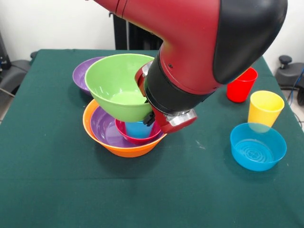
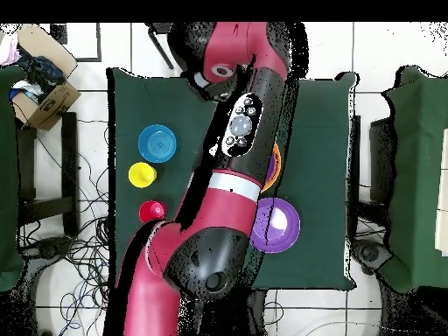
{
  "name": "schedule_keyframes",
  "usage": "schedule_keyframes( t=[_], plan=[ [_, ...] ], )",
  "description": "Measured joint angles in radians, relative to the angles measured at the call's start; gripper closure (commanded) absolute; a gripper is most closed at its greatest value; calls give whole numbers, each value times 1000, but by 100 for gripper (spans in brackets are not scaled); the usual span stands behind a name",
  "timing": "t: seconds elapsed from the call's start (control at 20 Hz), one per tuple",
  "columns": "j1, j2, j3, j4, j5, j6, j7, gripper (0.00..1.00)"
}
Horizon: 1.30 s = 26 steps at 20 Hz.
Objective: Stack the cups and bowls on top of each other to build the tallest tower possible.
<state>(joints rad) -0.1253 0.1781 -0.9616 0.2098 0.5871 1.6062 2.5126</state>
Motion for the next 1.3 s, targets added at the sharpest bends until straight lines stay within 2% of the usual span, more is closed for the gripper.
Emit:
schedule_keyframes(
  t=[1.3],
  plan=[
    [33,-9,25,11,0,0,0,100]
  ],
)
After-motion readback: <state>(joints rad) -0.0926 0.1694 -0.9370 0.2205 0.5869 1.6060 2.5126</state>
